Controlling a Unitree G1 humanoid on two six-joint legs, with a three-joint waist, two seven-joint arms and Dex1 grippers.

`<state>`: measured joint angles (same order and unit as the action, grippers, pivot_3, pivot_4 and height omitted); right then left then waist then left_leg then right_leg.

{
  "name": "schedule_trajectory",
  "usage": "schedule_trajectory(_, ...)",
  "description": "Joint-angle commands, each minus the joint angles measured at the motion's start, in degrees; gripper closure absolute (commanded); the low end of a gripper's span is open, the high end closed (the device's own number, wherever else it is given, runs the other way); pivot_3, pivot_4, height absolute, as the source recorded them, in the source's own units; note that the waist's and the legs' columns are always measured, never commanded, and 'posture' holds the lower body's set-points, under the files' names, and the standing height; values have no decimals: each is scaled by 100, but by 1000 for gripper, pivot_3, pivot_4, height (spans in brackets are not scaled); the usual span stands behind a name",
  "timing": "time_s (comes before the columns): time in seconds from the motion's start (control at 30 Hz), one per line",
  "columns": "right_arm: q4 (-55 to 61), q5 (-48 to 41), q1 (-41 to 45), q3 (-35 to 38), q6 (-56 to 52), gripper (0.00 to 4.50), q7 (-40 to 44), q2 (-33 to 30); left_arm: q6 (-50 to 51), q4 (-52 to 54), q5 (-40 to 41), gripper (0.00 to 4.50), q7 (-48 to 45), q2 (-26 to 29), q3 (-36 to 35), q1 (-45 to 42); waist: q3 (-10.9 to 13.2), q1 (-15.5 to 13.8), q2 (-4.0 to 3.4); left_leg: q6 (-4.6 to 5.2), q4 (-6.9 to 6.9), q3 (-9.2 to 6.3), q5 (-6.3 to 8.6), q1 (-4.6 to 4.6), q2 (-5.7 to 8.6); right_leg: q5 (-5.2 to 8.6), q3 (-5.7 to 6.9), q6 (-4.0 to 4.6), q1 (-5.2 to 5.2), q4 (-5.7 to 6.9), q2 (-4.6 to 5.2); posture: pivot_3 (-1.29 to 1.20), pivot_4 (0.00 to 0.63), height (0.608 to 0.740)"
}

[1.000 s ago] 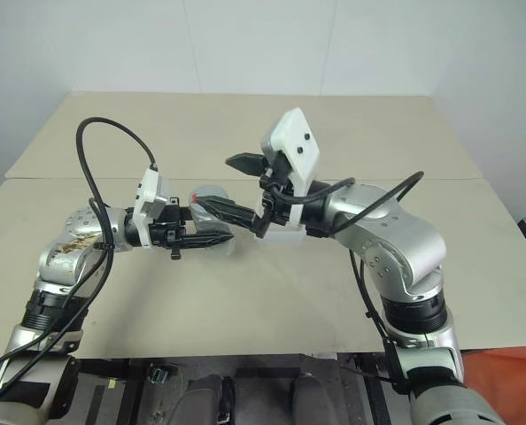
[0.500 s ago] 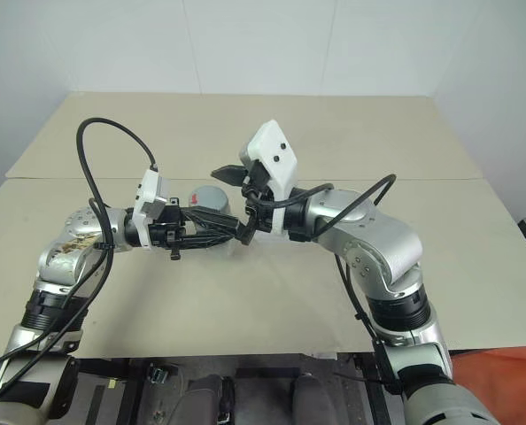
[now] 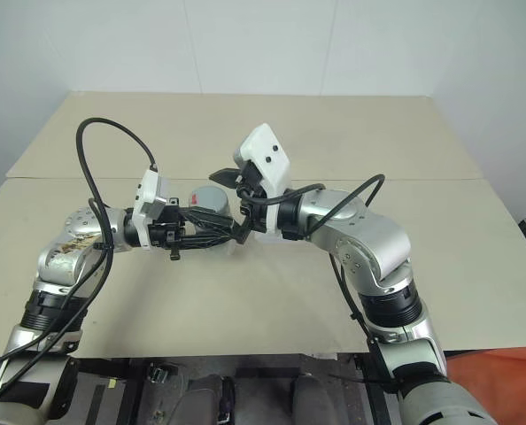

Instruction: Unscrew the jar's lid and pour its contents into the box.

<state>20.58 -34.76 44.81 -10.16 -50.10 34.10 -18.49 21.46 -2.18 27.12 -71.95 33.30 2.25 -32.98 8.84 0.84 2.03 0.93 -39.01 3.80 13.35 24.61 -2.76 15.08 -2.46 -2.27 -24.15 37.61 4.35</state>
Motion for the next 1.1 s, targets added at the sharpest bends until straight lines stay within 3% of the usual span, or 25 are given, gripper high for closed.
schedule_trajectory(0.03, 102, -18, 149, 44, 96, 37, 69, 49, -21, 203, 70, 2523, -6, 67, -74, 16, 0, 0, 0, 0, 0, 0, 0, 0, 0, 0, 0, 0, 0, 0, 0, 0, 150, 740)
schedule_trajectory(0.13, 99, -19, 146, 27, 91, 618, 119, 45, -18, 225, 78, 2523, 10, 73, -81, 36, 0, -2, 0, 0, 0, 0, 0, 0, 0, 0, 0, 0, 1, 0, 0, 0, 150, 740)
schedule_trajectory(0.27, 58, -1, 161, 22, 99, 1778, 145, 44, -16, 232, 78, 2523, 30, 72, -85, 35, 0, -2, 0, 0, 0, 0, 0, 0, 0, 0, 0, 0, 0, 0, 0, 0, 150, 740)
schedule_trajectory(0.8, 52, -343, 366, 419, -22, 1778, 264, 65, -60, 132, -12, 2523, -126, 161, 74, 208, 0, -2, 0, 0, 0, 1, 0, 0, 0, 0, 0, 0, 0, 0, 0, 0, 150, 740)
schedule_trajectory(1.1, 38, -747, 354, 678, 87, 1778, 867, -299, 69, 125, 290, 2523, -864, 273, 172, 233, 0, -5, 0, 0, 0, 3, 0, 0, 0, 0, 1, 0, 2, -1, 0, 0, 150, 740)
